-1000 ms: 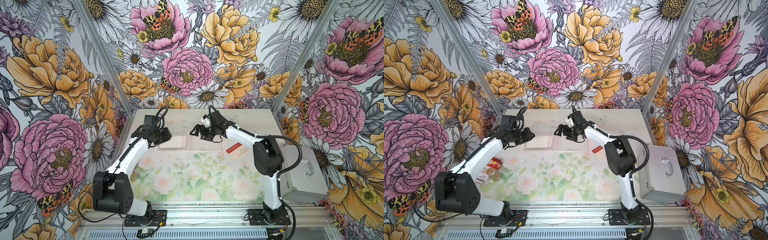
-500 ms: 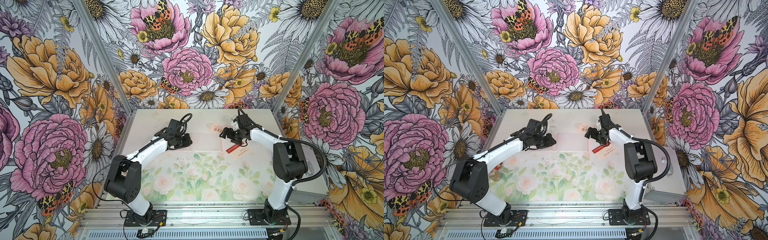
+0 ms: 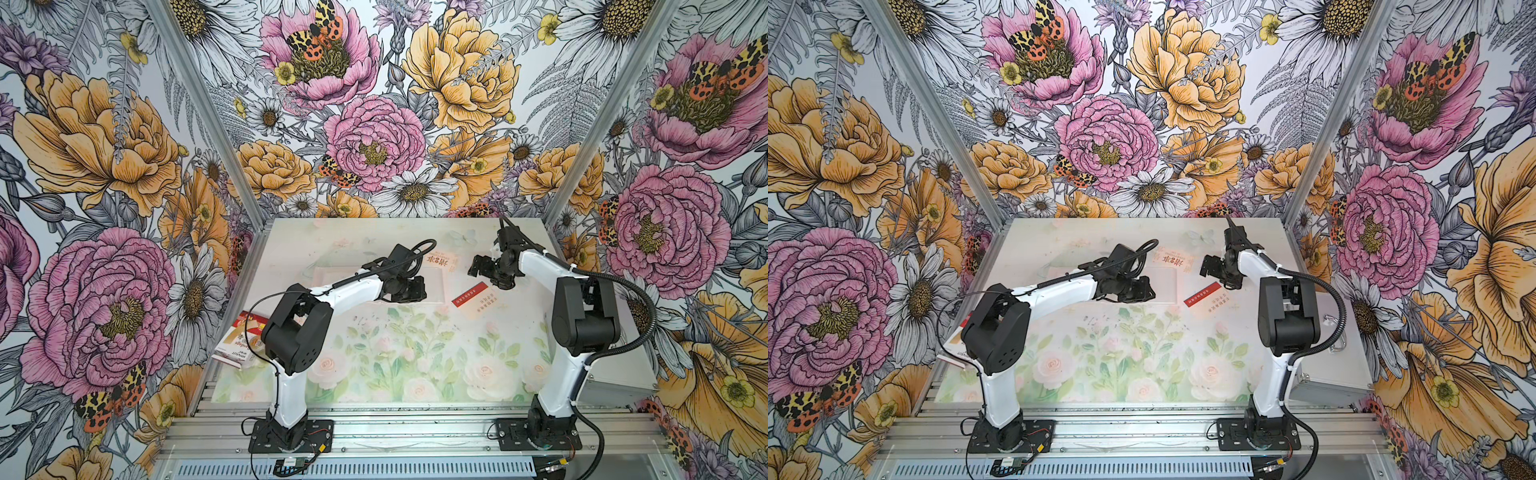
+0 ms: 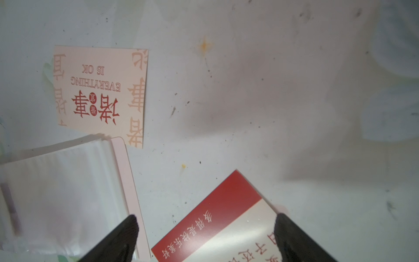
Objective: Place the photos into the photo albums
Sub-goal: Move the photo to the center of the board.
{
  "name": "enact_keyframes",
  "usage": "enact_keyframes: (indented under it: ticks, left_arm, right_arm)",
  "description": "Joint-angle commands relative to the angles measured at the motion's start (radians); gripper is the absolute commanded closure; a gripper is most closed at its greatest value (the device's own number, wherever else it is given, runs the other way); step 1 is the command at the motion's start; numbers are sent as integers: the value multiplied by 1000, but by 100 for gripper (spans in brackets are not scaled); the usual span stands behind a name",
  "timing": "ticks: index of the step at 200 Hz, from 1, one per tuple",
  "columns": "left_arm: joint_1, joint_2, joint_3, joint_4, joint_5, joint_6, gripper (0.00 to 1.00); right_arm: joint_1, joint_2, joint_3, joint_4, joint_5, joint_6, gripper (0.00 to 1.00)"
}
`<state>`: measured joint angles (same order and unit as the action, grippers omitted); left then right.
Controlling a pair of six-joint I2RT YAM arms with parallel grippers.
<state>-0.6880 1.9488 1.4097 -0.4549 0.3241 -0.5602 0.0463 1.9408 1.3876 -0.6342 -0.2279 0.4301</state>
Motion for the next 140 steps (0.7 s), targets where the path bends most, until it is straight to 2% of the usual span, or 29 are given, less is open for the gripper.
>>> enact_keyframes:
  ticks: [1,75,109,140]
  left_arm:
    - [-29,47,56,18,30,-27,82]
    - [-101,212,207,18,78,-55,82]
    - [-114,272,250,17,92,-68,81]
    - [-113,293,246,18,86,-69,81]
  right_arm:
    - [0,48,42,-23,36,-30,5]
    - [-11,132,118,-67,69,-63,5]
    - [-11,124,88,-67,-29,-70,8]
    - [-5,87,22,-67,-66,-72,11]
